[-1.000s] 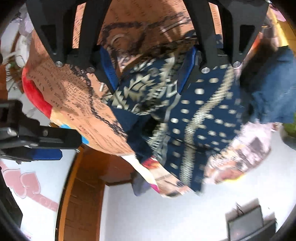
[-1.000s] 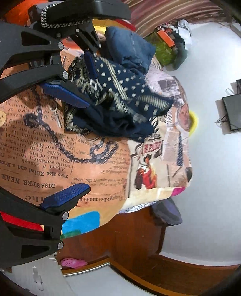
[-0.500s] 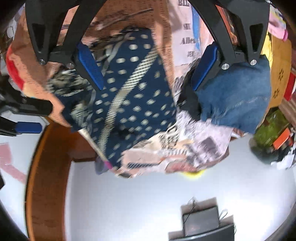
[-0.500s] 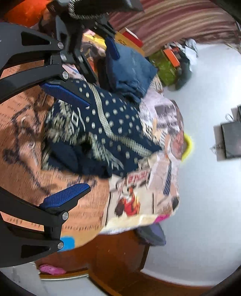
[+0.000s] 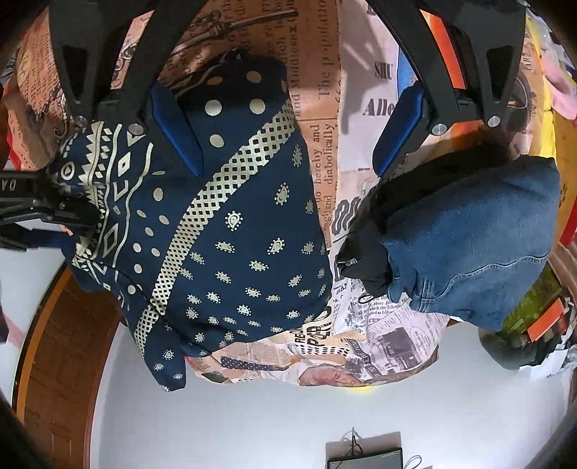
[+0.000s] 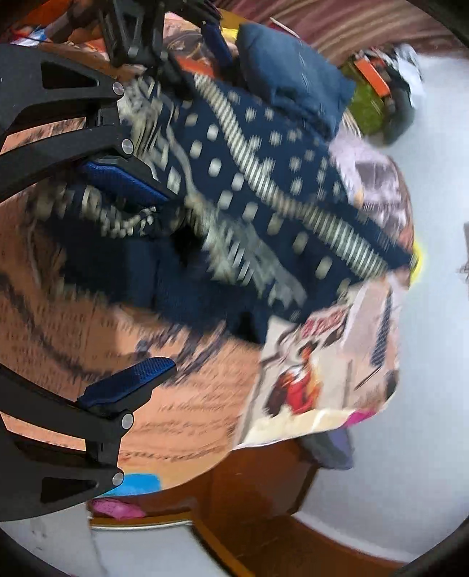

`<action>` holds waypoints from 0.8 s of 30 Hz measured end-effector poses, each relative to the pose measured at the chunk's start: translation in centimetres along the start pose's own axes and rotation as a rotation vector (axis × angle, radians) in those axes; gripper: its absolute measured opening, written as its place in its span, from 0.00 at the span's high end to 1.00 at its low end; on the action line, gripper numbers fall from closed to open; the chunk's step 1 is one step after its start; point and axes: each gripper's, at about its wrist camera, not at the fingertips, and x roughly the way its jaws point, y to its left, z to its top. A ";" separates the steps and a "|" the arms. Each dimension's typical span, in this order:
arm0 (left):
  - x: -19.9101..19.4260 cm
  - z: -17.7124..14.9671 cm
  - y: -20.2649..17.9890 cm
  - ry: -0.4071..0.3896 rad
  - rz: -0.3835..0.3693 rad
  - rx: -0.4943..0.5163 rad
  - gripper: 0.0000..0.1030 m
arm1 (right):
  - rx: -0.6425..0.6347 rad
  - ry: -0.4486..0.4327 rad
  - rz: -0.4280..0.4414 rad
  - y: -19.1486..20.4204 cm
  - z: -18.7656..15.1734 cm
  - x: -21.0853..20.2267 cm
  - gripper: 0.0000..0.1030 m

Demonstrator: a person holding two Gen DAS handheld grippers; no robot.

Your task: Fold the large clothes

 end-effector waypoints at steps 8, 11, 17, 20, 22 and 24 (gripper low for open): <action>-1.1 -0.3 -1.0 -0.007 0.027 0.036 0.07 | 0.208 0.045 0.138 -4.2 -2.2 -0.2 0.20; -1.8 0.3 -1.3 -0.026 0.044 0.059 0.07 | 0.146 0.025 0.109 -2.9 -1.6 -1.3 0.20; -2.4 1.9 -0.4 -0.055 0.018 0.037 0.07 | 0.118 0.002 0.157 -1.8 -0.2 -2.2 0.20; -1.4 2.8 0.7 -0.032 -0.001 -0.010 0.07 | 0.156 0.025 0.236 -2.1 0.4 -1.3 0.20; -0.2 3.1 1.6 0.008 -0.045 -0.055 0.07 | 0.180 0.046 0.263 -2.4 0.8 -0.2 0.20; 1.6 3.1 3.0 0.065 -0.156 -0.148 0.07 | 0.194 0.069 0.277 -2.7 1.1 0.8 0.20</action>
